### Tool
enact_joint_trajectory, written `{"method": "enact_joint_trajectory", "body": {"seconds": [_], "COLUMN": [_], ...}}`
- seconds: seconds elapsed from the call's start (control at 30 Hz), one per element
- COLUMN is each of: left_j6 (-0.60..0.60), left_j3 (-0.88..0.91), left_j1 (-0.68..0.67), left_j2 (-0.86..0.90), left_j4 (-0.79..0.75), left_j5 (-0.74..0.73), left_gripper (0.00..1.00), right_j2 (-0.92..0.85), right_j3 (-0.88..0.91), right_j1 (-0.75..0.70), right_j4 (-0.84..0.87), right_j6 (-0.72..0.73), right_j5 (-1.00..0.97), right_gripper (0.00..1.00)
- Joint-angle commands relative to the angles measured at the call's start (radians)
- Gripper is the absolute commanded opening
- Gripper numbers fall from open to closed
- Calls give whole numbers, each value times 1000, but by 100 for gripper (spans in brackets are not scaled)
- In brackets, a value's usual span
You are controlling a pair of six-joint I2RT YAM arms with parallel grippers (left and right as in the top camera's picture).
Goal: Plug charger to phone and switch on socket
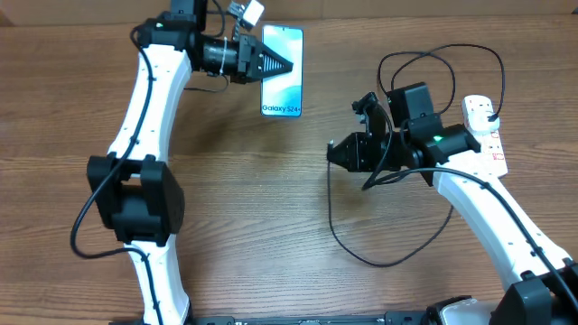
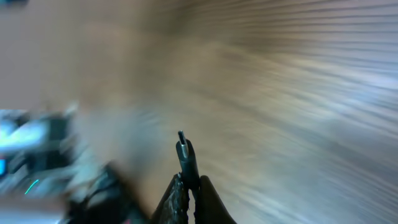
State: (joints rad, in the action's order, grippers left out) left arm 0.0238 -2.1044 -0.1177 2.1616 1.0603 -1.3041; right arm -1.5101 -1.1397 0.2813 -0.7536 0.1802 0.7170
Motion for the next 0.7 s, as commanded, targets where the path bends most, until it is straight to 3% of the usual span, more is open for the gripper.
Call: {"method": "enact_joint_trajectory", "body": {"seconds": [0.0, 0.23, 0.67], "left_j6": [-77, -68, 56], "left_j3": [-9, -9, -9], "left_j1": [-3, -15, -106], "left_j2": [-95, -98, -97], "left_j4": [-40, -100, -153], "left_j5": [-209, -275, -276], "left_gripper": [4, 5, 4], "right_j2": [-2, -2, -3], "right_j3": [-6, -5, -5], "right_j1": [-8, -7, -7], "right_j4": [20, 174, 305], "right_j6": [-191, -186, -26], "right_j5": [408, 631, 639], "right_gripper": [4, 4, 4]}}
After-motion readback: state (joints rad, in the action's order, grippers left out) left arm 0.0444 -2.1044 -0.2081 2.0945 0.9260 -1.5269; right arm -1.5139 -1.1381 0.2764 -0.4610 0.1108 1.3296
